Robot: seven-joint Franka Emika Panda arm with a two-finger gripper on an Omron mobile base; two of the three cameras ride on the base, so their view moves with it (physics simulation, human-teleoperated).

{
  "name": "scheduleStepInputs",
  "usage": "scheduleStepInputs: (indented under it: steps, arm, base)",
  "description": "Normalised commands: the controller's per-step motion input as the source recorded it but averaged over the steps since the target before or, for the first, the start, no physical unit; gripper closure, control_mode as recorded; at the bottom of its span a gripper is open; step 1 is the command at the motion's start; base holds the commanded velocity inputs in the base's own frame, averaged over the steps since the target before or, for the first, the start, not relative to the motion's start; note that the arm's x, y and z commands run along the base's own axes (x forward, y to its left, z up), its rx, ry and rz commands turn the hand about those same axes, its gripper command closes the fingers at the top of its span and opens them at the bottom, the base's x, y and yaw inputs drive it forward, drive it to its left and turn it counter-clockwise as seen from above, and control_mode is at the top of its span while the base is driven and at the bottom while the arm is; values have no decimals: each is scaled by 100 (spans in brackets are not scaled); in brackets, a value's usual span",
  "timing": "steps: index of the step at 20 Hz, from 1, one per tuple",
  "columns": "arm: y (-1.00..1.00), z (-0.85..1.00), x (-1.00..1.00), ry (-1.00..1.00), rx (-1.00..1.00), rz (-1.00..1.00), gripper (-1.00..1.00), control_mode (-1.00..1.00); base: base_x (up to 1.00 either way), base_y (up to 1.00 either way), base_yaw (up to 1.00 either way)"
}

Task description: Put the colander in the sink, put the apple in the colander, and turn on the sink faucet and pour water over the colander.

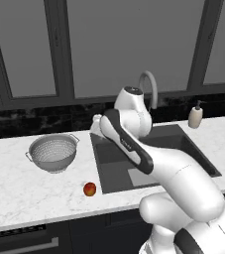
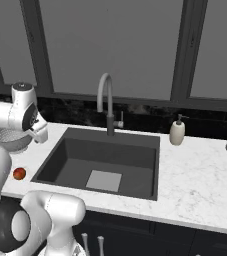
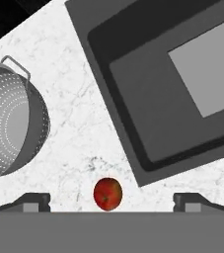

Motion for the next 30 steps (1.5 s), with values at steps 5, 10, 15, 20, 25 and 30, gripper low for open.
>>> scheduleStepInputs:
  steps: [5,10,15,20,25,30]
  arm:
    - [70,-29,51,14,12,-7,-100,-100]
    - [59,-18,59,11,-1,0,-100,-100]
    - [50,-13,47,10,-7,0,-100,-100]
    - [27,-18,35,6,-2,0,-100,-100]
    - [18,-29,22,7,0,0,-100,-100]
    - [10,-32,1,1,0,0,-100,-100]
  base:
    - [0,0,0]
    - [0,0,0]
    - [0,0,0]
    - [0,0,0]
    - [0,0,0]
    - [0,0,0]
